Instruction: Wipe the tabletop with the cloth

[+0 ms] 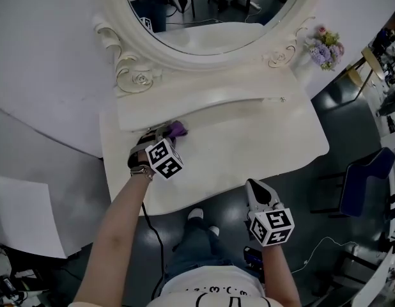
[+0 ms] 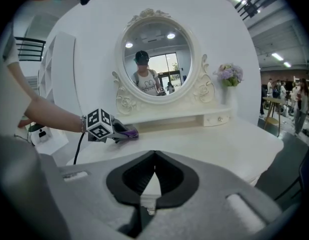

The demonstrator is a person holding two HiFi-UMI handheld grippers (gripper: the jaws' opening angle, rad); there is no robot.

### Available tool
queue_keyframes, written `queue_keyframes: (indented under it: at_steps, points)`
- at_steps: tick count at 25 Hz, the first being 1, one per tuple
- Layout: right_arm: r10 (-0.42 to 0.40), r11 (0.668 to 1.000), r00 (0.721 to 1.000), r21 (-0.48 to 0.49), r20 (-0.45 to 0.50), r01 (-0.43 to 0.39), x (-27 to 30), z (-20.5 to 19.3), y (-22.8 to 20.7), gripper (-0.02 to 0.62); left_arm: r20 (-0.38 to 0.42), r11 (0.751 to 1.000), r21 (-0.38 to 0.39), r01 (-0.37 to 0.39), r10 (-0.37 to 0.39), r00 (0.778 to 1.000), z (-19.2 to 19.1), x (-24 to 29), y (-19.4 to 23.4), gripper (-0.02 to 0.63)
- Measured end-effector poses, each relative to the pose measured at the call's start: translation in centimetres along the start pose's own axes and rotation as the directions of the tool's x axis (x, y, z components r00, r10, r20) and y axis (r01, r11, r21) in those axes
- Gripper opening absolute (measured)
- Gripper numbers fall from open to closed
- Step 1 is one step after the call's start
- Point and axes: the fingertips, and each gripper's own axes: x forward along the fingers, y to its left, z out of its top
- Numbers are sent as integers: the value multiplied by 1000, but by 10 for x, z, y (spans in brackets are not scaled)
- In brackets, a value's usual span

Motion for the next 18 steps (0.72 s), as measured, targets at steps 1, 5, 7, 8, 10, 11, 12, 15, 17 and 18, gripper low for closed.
queue_keyframes:
  at_steps: [1,5,7,8,10,11,12,15,17,18]
  points:
    - [-6,1000,1000,2,-2,6,2,0,-1,0,-11,1000,10,-18,18,1000,-3,5,3,74]
    - [-30,999,1000,12,-4,30,8,0,-3,0,-25,997,39,-65,66,998,-11,19,8,74]
    - [-38,999,999,18,-2,38,10,0,-3,0,-21,998,29,-52,52,998,-11,21,7,74]
    - [-41,999,999,21,0,41,12,0,-3,0,-18,999,17,-39,39,999,-10,21,6,74]
    - [-39,999,999,24,4,39,13,0,0,0,-17,1000,-8,-3,3,1000,-9,20,3,74]
    - [-34,999,999,23,5,34,14,0,4,0,-18,1000,-15,16,-17,1000,-10,19,0,74]
    - [-28,999,1000,22,6,28,13,-1,7,0,-18,999,-21,33,-34,999,-11,17,-3,74]
    - [-16,1000,1000,19,12,16,9,-2,16,0,-3,998,-30,63,-63,998,-11,8,-16,74]
    - [-16,1000,1000,20,20,16,4,-3,18,0,11,997,-32,77,-77,997,-8,1,-28,74]
    - [-17,1000,1000,20,24,17,1,-3,19,0,18,996,-34,83,-82,996,-7,-3,-34,74]
